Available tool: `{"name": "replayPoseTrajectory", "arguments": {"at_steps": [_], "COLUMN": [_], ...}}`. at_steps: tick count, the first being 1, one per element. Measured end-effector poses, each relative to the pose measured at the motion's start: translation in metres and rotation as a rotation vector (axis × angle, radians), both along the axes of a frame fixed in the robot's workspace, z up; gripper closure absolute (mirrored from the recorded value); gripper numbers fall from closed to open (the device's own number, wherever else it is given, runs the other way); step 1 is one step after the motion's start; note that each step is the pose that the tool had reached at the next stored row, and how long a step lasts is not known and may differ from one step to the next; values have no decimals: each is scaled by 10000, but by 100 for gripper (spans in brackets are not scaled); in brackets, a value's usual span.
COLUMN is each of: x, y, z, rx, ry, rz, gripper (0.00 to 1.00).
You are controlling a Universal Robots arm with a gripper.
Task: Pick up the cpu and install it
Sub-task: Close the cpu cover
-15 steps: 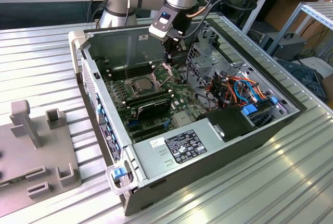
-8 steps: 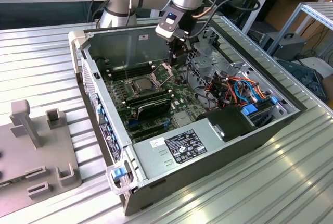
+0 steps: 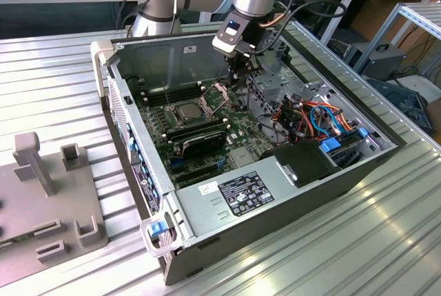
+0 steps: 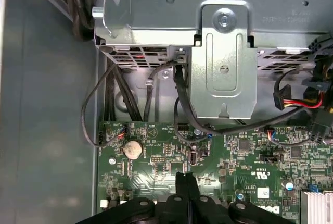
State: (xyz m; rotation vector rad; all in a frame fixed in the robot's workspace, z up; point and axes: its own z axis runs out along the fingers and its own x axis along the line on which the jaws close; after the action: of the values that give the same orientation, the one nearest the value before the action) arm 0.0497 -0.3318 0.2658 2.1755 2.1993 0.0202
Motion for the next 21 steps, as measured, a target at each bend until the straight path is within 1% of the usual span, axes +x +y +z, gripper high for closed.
{"name": "replayPoseTrajectory", "arguments": {"at_steps": [1, 4, 11, 13, 18, 21], "x": [6, 9, 9, 10, 9, -14], "y": [0, 0, 0, 0, 0, 0], "z": [-35, -89, -179, -193, -195, -195], "rx": [1, 1, -3, -2, -3, -3], "ry": [2, 6, 7, 7, 6, 6], "rz": [-1, -3, -1, 0, -2, -1], "gripper": [89, 89, 89, 89, 89, 89]}}
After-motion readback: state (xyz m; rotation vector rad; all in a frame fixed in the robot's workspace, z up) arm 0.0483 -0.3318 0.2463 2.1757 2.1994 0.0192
